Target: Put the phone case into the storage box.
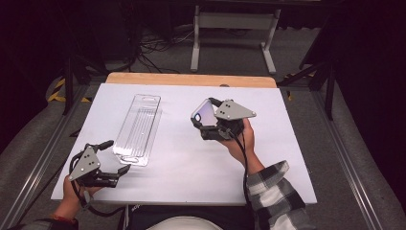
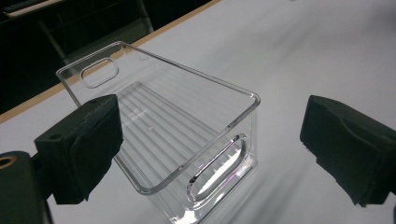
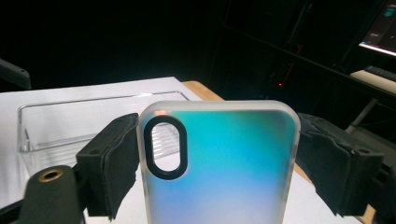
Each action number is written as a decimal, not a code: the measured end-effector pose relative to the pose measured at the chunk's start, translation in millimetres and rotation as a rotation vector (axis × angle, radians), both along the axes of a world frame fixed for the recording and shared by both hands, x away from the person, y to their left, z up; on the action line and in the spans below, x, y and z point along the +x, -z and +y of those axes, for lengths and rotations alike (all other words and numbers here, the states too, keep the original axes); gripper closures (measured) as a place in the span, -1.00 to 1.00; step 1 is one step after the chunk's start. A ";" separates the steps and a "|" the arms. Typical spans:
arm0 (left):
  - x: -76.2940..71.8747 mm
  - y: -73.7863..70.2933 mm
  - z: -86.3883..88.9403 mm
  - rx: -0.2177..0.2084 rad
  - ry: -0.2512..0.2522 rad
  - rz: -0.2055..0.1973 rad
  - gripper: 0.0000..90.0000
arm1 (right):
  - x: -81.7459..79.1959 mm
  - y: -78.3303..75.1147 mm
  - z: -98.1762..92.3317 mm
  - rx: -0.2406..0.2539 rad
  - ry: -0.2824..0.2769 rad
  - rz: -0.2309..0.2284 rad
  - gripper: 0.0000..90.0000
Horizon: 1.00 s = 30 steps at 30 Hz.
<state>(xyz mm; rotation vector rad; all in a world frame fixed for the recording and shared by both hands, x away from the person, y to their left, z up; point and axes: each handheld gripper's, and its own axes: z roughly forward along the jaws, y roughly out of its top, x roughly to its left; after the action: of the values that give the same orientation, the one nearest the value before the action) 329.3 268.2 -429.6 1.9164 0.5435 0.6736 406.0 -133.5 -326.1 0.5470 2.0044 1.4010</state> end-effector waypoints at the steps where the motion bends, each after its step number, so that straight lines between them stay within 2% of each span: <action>1: 0.0 0.0 -0.1 0.000 0.002 0.000 -0.85 | -0.5 -0.1 -0.2 0.006 0.004 0.001 -0.61; 5: 0.0 0.1 -0.4 0.002 -0.001 0.002 -0.84 | -1.7 1.1 0.5 0.018 0.036 -0.001 -0.61; 14: 0.4 0.2 -1.4 0.001 -0.001 0.005 -0.84 | -8.8 7.7 -3.3 0.049 0.047 0.018 -0.61; 30: -0.9 -1.4 -4.2 -0.003 -0.002 0.003 -0.79 | -18.9 12.2 -5.5 0.064 0.059 0.006 -0.61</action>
<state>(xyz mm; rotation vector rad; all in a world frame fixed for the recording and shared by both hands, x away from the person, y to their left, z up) 328.3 263.9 -428.1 1.9146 0.5484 0.6711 387.1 -139.0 -338.3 0.6338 1.9378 1.4339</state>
